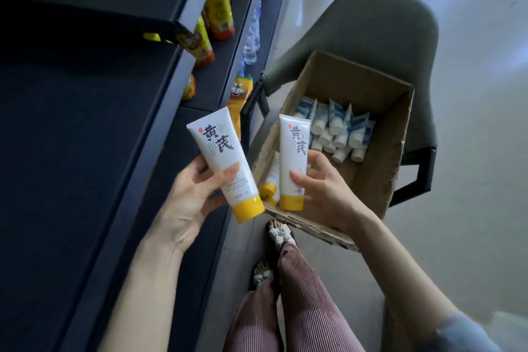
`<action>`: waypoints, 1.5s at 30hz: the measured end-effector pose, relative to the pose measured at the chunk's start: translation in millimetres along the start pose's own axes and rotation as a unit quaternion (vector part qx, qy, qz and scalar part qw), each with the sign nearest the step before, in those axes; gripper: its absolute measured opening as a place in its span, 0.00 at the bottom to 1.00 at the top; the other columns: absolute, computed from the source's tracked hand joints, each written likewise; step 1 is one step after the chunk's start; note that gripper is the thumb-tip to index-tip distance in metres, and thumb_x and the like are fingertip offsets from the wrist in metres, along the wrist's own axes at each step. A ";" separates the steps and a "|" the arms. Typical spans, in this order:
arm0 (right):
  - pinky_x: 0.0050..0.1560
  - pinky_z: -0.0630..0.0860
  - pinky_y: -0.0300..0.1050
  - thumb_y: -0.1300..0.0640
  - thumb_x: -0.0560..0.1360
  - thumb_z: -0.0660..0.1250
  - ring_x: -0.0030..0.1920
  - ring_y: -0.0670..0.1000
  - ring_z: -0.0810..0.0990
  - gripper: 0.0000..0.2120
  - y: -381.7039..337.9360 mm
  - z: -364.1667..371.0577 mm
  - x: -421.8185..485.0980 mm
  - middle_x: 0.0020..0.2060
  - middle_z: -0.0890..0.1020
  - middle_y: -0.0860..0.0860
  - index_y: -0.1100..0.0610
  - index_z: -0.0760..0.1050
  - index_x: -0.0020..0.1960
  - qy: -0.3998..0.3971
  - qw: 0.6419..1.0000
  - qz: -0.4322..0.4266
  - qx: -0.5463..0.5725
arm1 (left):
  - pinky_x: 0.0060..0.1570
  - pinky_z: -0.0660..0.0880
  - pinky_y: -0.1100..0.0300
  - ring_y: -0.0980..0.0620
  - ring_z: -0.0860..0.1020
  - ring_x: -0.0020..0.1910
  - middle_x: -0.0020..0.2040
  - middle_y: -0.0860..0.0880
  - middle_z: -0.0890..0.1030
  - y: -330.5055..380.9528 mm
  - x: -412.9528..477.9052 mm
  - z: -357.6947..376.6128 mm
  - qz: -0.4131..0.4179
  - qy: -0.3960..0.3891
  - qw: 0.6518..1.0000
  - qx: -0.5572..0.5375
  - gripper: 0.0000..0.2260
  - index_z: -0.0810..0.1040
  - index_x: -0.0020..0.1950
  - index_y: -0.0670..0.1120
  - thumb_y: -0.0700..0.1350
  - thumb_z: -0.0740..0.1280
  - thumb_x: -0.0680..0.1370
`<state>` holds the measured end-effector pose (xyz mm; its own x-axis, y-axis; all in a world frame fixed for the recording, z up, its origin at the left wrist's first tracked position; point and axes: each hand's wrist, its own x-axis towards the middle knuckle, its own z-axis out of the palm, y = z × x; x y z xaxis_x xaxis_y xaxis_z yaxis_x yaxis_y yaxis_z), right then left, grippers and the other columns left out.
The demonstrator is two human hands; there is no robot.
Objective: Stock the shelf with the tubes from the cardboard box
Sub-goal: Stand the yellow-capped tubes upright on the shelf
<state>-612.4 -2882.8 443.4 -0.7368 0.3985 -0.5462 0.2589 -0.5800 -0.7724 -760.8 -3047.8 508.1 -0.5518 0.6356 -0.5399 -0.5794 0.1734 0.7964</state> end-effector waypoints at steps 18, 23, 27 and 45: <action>0.47 0.81 0.47 0.50 0.68 0.74 0.50 0.53 0.83 0.21 -109.4 135.7 -101.5 0.52 0.83 0.48 0.47 0.74 0.58 -0.199 0.946 -0.176 -0.187 | 0.42 0.78 0.65 0.56 0.82 0.45 0.45 0.52 0.85 79.4 -193.6 -10.2 0.257 0.187 0.947 0.043 0.23 0.78 0.52 0.45 0.48 0.76 0.58; 0.42 0.78 0.36 0.52 0.68 0.73 0.48 0.46 0.82 0.20 -128.8 162.4 -121.6 0.52 0.82 0.45 0.48 0.73 0.59 -0.288 0.911 -0.204 -0.214 | 0.40 0.76 0.71 0.61 0.82 0.45 0.46 0.56 0.85 80.1 -236.2 3.0 0.292 0.253 0.921 0.053 0.22 0.79 0.53 0.49 0.46 0.76 0.60; 0.43 0.78 0.38 0.53 0.67 0.73 0.49 0.47 0.82 0.21 -134.9 172.0 -137.9 0.52 0.82 0.46 0.49 0.73 0.59 -0.340 0.888 -0.214 -0.222 | 0.40 0.76 0.71 0.60 0.82 0.48 0.49 0.56 0.84 72.5 -267.0 16.5 0.314 0.317 0.893 0.052 0.22 0.79 0.52 0.52 0.49 0.76 0.60; 0.45 0.80 0.45 0.55 0.69 0.73 0.50 0.55 0.83 0.16 -90.9 300.5 -273.9 0.51 0.83 0.53 0.51 0.76 0.56 -0.569 0.772 -0.201 -0.199 | 0.39 0.78 0.67 0.55 0.83 0.48 0.48 0.53 0.85 23.6 -468.2 2.7 0.416 0.551 0.723 0.005 0.15 0.80 0.52 0.51 0.38 0.74 0.68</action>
<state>-621.9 -3152.6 760.7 -0.8203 -0.5247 0.2277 -0.1286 -0.2186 -0.9673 -514.4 -3339.3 780.4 -0.8532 -0.4619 0.2424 0.2299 0.0841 0.9696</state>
